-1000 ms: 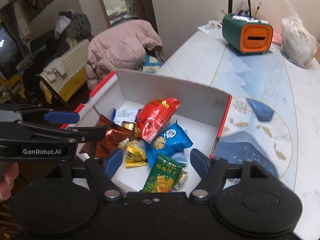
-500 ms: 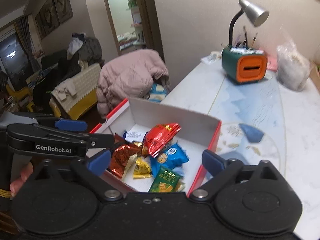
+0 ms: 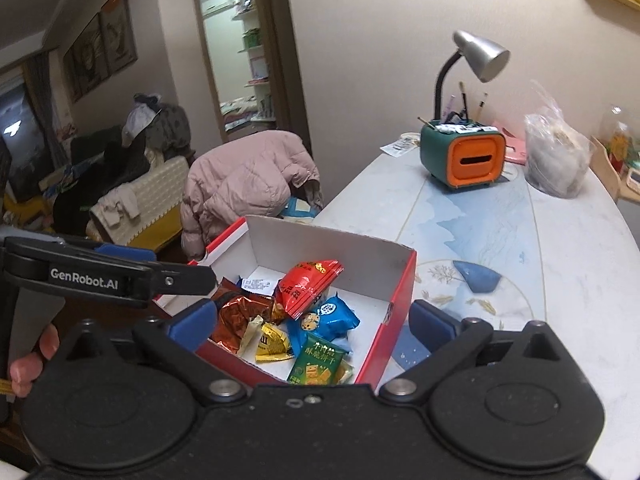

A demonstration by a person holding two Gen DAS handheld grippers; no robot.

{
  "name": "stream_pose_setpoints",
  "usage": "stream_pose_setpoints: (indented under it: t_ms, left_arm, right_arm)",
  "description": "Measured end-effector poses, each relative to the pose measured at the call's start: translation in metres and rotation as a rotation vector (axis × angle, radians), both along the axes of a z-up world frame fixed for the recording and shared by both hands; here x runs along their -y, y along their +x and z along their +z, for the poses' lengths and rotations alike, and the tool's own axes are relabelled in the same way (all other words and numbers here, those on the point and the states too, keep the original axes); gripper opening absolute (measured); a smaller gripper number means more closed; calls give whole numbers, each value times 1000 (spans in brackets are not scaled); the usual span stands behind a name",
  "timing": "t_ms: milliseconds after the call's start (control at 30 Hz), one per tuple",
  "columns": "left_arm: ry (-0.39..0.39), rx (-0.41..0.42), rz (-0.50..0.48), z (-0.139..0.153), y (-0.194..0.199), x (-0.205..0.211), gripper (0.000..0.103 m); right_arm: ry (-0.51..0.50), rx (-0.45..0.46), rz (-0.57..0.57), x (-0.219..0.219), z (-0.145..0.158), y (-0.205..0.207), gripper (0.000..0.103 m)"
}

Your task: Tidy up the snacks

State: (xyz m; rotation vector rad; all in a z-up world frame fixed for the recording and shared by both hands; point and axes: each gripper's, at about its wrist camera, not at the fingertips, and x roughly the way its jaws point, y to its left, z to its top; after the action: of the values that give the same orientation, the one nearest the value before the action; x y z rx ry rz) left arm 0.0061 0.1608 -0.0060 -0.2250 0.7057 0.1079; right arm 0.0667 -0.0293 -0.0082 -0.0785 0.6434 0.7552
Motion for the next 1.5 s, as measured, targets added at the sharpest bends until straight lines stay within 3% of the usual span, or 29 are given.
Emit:
stream_pose_setpoints:
  t_ms: [467,1500]
  left_arm:
    - [28,20,50,0,-13,6,93]
    - [58,43,25,3,-24,16,93]
  right_arm:
    - [20,56,-66,3,-2,-16,103]
    - [50,17,-164,11,-6,-7,103]
